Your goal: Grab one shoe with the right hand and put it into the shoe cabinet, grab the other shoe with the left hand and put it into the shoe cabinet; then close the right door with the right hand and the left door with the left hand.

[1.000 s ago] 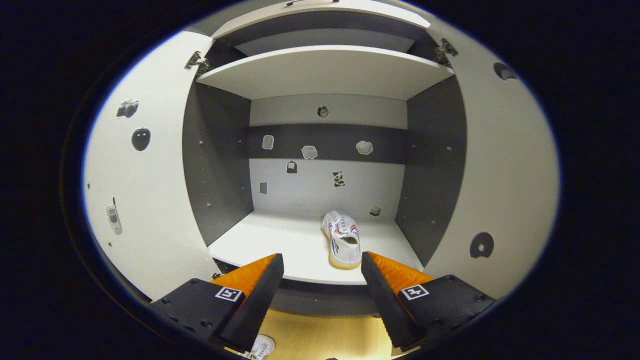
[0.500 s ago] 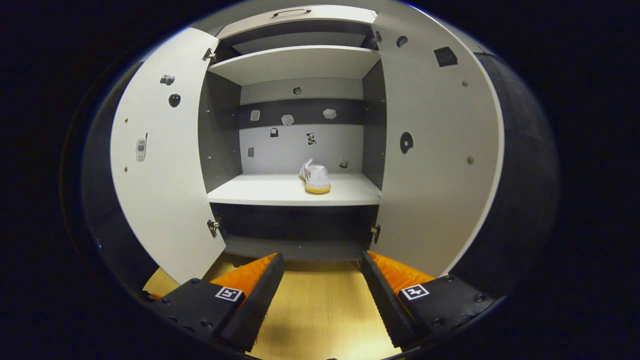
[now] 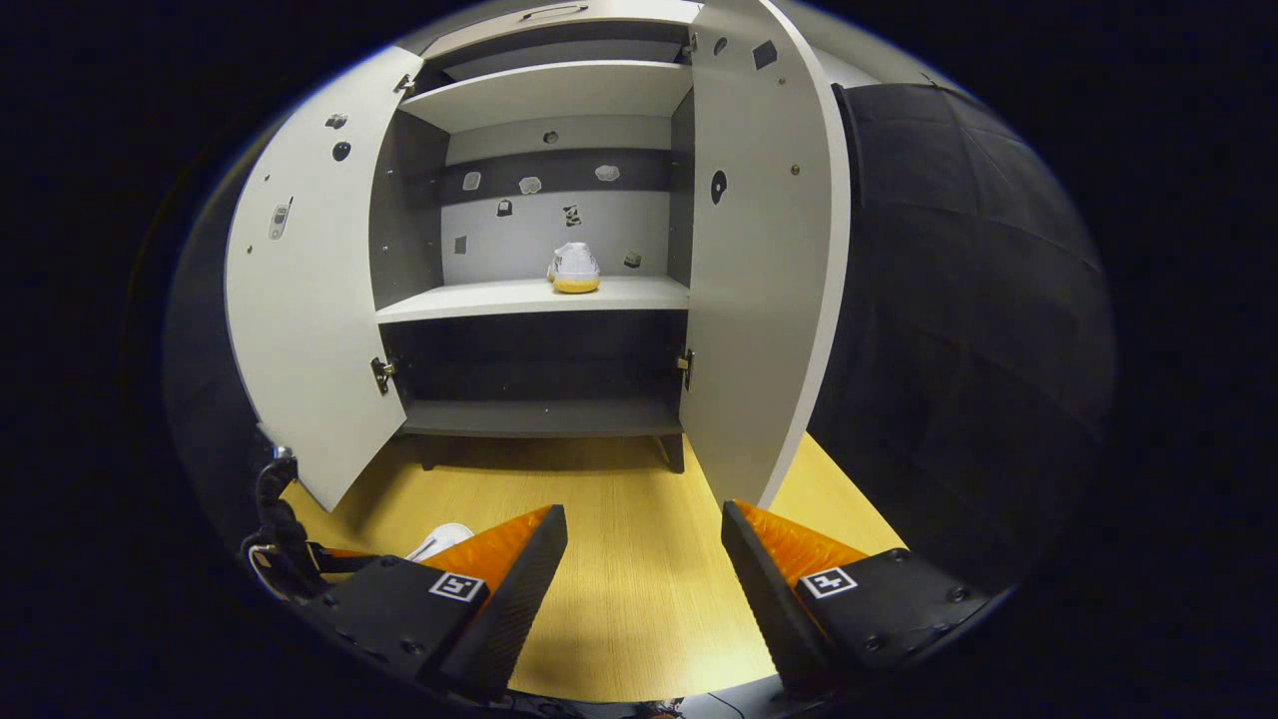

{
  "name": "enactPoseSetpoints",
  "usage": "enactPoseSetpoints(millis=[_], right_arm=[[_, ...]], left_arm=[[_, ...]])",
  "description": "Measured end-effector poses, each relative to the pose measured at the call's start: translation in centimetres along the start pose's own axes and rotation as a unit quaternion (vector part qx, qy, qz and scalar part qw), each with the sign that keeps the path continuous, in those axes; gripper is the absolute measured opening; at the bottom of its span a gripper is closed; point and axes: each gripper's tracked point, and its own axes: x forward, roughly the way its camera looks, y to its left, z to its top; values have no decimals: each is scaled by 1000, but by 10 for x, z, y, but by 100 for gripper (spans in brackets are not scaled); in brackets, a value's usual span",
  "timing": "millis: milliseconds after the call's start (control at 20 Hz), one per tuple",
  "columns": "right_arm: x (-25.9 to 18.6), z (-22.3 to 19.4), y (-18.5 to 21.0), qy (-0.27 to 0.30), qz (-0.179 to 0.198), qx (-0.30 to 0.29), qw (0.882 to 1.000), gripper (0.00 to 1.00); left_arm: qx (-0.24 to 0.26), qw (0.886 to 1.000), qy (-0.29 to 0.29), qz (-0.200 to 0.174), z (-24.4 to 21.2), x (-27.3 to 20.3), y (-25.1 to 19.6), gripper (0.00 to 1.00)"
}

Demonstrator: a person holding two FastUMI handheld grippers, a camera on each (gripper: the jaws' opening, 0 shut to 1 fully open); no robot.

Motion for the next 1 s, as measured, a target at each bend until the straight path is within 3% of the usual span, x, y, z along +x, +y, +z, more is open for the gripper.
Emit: enactPoseSetpoints(millis=[100, 150, 350, 600, 700, 750, 850, 1000], right_arm=[[-1, -10, 10, 14, 19, -6, 1000, 99], [0, -14, 13, 19, 26, -9, 999, 99], [2, -22, 21, 30, 46, -15, 998, 99], [6, -28, 21, 39, 53, -15, 998, 99], [8, -30, 22, 42, 58, -17, 997, 99], [8, -30, 24, 43, 60, -18, 997, 99], [8, -30, 26, 42, 67, -21, 997, 99], [8, -30, 28, 38, 75, -31, 996, 99]], left_arm=[[2, 1000, 13, 7, -1, 16, 4, 71], [1, 1000, 20, 8, -1, 20, 4, 71], [4, 999, 38, 8, -4, 35, 0, 54], [21, 997, 52, 51, -5, 37, 7, 36], [21, 995, 59, 76, -7, 37, 15, 25], [20, 994, 61, 89, -9, 36, 18, 16], [21, 994, 57, 90, -6, 37, 18, 5], [14, 995, 56, 82, -5, 37, 18, 5]])
